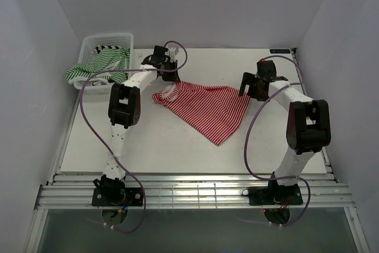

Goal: Fold and stack the tank tops
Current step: Flatten the tank top out

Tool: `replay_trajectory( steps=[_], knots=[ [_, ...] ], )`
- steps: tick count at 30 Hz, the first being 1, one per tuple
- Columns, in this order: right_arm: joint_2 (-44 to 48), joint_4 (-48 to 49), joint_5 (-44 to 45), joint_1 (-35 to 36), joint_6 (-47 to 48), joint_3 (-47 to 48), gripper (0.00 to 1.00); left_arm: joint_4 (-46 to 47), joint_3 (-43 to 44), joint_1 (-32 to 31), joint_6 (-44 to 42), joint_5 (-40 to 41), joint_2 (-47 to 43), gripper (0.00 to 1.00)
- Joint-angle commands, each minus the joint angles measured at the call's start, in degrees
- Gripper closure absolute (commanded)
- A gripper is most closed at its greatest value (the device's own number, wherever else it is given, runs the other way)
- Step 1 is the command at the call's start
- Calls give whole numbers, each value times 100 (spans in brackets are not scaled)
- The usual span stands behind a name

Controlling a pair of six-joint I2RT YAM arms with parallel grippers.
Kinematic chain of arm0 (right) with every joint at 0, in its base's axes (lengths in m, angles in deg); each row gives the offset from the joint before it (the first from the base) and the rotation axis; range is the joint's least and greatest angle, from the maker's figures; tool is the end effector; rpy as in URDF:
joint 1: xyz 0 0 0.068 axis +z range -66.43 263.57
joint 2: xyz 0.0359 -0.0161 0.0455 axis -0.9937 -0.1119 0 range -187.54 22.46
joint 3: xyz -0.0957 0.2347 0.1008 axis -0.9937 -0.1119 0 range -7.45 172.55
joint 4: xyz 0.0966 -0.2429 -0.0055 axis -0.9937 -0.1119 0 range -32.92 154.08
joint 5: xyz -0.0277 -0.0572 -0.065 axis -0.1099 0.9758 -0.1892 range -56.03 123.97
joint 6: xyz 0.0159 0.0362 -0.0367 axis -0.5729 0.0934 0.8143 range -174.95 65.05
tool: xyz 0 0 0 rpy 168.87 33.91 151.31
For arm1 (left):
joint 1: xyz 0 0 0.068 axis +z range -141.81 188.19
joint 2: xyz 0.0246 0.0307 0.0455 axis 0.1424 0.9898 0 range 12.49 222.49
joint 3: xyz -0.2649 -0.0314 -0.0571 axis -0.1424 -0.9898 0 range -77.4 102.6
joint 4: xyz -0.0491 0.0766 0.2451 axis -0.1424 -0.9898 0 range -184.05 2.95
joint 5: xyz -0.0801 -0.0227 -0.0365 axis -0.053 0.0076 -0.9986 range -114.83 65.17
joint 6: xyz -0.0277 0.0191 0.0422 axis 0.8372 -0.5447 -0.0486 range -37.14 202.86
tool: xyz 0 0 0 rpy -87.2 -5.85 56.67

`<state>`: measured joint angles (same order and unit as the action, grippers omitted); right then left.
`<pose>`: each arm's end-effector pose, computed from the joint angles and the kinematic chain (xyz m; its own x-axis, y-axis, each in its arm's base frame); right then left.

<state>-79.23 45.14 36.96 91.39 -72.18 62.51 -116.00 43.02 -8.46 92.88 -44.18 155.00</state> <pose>0.3795 0.0501 0.2094 -0.7625 0.1939 -0.6172 0.1286 0.9804 0.1492 0.5203 -0.1679 0.1539 -0.8155 0.0724 -0.5742 0.3330 0.8702 -0.3632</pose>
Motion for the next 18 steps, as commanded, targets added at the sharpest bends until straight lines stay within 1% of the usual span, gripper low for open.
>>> replay_trajectory(
  steps=[1,5,6,9,14,15,17,18],
  knots=[
    [-376,242,18,-69,97,571,6,660,-404,-14,245,432,-767,100],
    [-782,259,1,-157,89,861,13,1294,-1308,-6,395,503,-1287,100],
    [-843,250,-8,-166,106,914,17,1391,-1424,-6,421,529,-1366,100],
    [-1072,233,-69,-175,203,1064,25,1638,-1705,-6,465,564,-1604,100],
    [-1353,242,-166,-175,221,1108,34,1796,-1855,-6,448,555,-1727,100],
    [-1397,242,-175,-175,220,1126,39,1822,-1916,-6,439,547,-1762,100],
    [-1494,224,-236,-175,220,1135,44,1919,-1978,-6,448,547,-1789,100],
    [-1512,224,-376,-175,229,1117,53,1945,-2022,-6,439,547,-1824,100]
  ],
)
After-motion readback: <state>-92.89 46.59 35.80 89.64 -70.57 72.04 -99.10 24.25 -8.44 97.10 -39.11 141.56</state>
